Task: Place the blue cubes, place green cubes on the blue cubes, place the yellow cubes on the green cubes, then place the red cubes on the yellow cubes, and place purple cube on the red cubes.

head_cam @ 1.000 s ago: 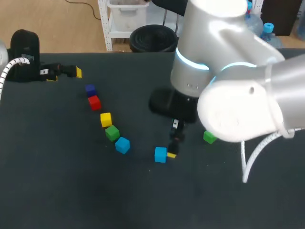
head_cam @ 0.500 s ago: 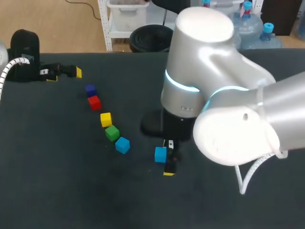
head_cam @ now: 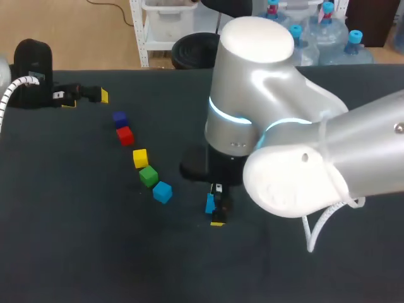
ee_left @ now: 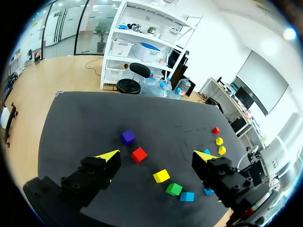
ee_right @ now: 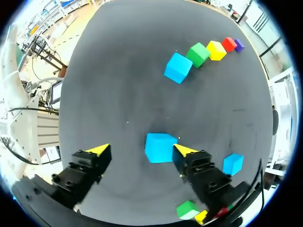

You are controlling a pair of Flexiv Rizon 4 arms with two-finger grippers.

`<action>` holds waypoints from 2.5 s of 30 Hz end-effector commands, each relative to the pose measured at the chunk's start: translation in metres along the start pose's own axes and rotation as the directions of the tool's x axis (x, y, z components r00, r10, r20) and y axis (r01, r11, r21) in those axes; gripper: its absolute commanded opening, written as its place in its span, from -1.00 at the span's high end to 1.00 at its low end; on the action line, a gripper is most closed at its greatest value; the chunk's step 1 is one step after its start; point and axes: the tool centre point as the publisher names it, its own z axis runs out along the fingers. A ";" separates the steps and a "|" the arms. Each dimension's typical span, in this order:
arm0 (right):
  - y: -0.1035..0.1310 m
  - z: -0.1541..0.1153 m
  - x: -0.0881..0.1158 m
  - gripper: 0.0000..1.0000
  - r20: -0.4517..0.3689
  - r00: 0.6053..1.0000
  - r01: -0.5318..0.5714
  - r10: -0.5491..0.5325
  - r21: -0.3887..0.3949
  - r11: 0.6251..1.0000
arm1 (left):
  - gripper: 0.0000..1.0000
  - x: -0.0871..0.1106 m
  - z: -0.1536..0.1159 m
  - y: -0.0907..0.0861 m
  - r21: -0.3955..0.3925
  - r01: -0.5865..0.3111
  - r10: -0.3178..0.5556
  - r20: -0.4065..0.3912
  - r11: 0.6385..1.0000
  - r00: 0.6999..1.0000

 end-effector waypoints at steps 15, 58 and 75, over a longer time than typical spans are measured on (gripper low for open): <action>0.000 -0.016 -0.001 -1.00 0.003 1.000 0.002 -0.002 0.000 1.000 | -1.00 0.001 0.000 0.003 0.012 -0.003 0.002 0.006 1.000 1.000; -0.014 0.001 0.000 1.00 -0.047 0.998 0.039 -0.038 0.008 0.999 | -1.00 0.001 0.000 0.003 0.012 -0.003 0.002 0.006 1.000 1.000; -0.027 -0.007 0.000 1.00 -0.044 0.997 0.059 -0.057 0.045 0.997 | -1.00 0.001 0.000 0.003 0.012 -0.003 0.002 0.006 1.000 1.000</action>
